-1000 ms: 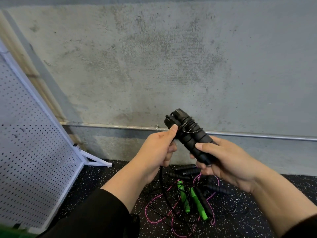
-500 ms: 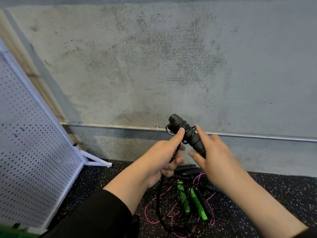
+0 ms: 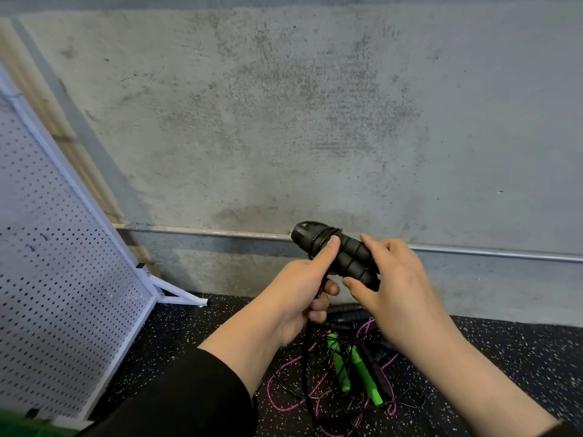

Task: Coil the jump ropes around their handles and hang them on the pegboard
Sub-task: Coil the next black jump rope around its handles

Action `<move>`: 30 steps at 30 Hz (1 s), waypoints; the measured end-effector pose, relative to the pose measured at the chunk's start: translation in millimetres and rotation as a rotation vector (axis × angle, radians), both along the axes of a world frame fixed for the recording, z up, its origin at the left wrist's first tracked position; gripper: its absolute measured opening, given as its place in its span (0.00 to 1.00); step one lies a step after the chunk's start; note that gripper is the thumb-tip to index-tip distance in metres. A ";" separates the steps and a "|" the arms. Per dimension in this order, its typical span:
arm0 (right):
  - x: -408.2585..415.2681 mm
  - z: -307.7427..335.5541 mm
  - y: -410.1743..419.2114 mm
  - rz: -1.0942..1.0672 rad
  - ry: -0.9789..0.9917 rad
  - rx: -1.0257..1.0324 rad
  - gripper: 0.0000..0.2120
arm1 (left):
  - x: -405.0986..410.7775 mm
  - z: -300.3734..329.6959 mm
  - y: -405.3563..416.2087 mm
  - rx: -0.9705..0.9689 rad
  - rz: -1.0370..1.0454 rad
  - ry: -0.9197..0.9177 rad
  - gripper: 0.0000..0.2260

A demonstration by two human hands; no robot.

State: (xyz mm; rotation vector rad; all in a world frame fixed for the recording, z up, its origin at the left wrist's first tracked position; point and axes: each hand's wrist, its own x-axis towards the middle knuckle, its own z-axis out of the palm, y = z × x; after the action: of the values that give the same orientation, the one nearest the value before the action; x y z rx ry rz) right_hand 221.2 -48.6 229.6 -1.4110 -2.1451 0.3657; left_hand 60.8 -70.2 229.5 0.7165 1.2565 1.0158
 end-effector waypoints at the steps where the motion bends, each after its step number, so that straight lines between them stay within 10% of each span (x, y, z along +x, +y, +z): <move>1: 0.1 0.4 0.4 -0.002 0.002 0.025 0.35 | -0.3 -0.2 0.4 0.007 0.004 0.002 0.30; 7: 5.3 3.3 4.7 0.098 0.173 -0.023 0.30 | -2.5 -1.7 -0.9 0.050 0.010 -0.012 0.18; 11: 3.8 8.8 4.4 0.056 0.586 -0.273 0.06 | -3.8 -0.4 -0.4 0.113 0.014 -0.034 0.15; 19: 8.6 14.8 1.8 0.189 1.161 -1.283 0.29 | -3.9 0.4 0.5 0.185 -0.012 -0.012 0.15; 27: 12.0 14.4 11.6 -0.003 1.057 -0.720 0.11 | -10.2 8.1 0.9 0.060 -0.060 0.057 0.28; 30: 18.4 13.1 16.2 -0.069 0.662 -0.401 0.09 | -10.8 9.8 -1.0 0.015 -0.128 0.107 0.33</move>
State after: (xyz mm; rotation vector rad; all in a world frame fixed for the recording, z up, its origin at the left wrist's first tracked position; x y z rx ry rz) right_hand 239.6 -32.4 242.7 -1.3109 -1.5254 1.1109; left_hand 49.9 -71.2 239.4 0.8615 1.2794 0.8926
